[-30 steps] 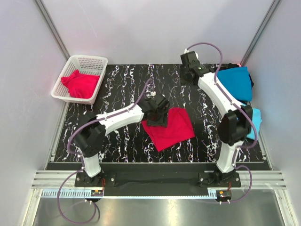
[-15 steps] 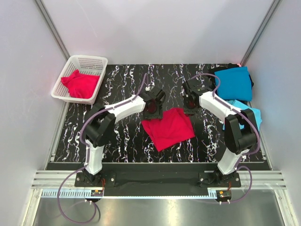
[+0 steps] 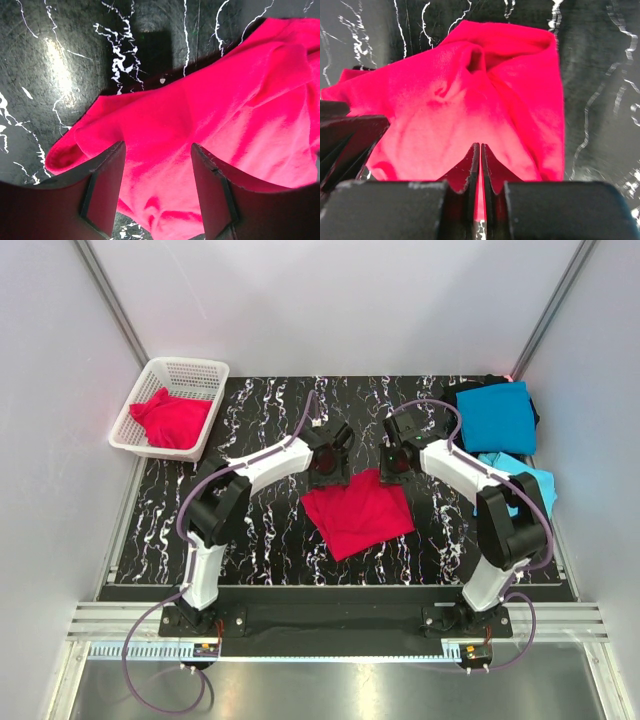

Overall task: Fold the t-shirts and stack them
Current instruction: Fold the tshirt

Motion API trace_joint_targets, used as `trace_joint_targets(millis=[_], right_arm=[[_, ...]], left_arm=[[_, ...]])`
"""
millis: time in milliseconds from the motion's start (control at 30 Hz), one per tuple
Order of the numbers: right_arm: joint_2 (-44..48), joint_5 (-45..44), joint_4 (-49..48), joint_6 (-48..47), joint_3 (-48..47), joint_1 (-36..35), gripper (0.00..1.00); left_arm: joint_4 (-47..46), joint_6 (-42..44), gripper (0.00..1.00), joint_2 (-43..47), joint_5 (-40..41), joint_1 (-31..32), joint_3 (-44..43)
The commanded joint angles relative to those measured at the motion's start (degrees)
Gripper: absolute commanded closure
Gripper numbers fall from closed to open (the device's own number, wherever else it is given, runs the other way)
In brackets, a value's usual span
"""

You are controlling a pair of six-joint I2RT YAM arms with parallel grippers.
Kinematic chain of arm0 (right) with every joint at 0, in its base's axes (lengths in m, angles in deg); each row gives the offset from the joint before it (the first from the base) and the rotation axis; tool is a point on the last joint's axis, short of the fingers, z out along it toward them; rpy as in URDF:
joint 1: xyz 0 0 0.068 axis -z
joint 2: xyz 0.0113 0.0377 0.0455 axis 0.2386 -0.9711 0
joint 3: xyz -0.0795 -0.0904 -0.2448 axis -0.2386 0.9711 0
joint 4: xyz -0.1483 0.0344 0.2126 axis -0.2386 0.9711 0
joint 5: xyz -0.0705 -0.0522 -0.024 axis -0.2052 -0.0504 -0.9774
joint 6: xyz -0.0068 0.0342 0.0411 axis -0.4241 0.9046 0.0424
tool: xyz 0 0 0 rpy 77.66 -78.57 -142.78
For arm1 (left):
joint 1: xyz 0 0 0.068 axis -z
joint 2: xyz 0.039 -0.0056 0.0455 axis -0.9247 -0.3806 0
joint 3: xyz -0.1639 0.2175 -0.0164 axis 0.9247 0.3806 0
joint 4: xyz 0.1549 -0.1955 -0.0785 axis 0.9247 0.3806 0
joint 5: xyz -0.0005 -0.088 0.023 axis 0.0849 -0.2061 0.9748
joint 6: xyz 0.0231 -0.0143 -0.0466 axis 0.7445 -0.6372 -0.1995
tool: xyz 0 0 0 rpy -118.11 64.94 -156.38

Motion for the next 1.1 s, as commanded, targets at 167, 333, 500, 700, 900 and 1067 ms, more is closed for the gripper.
trace_joint_targets(millis=[167,333,500,700,900,1067], right_arm=[[-5.67,2.77,-3.56,-0.77,-1.88,-0.75,0.91],[-6.73,1.36,-3.74,-1.04,-1.44,-0.84,0.91],[-6.55,-1.28,-3.04,-0.42,0.23,-0.84,0.91],[-5.85,-3.30,-2.77,0.98,3.83,-0.84,0.92],[-7.25,-5.41,-2.69,2.04,7.08,-0.75,0.93],[-6.47,-10.06,-1.98,4.41,10.25,-0.75,0.95]], left_arm=[[-0.28,1.18,0.40,1.17,-0.98,-0.98,-2.98],[-0.28,1.09,0.40,-0.32,0.07,-1.42,-1.93],[0.25,0.66,0.40,-3.31,1.56,-2.13,-0.52],[1.04,-0.40,0.41,-7.09,2.44,-2.13,-0.61],[2.97,-1.01,0.41,-8.94,5.77,-2.13,-0.78],[4.82,-1.10,0.41,-9.03,7.45,-2.74,-1.13]])
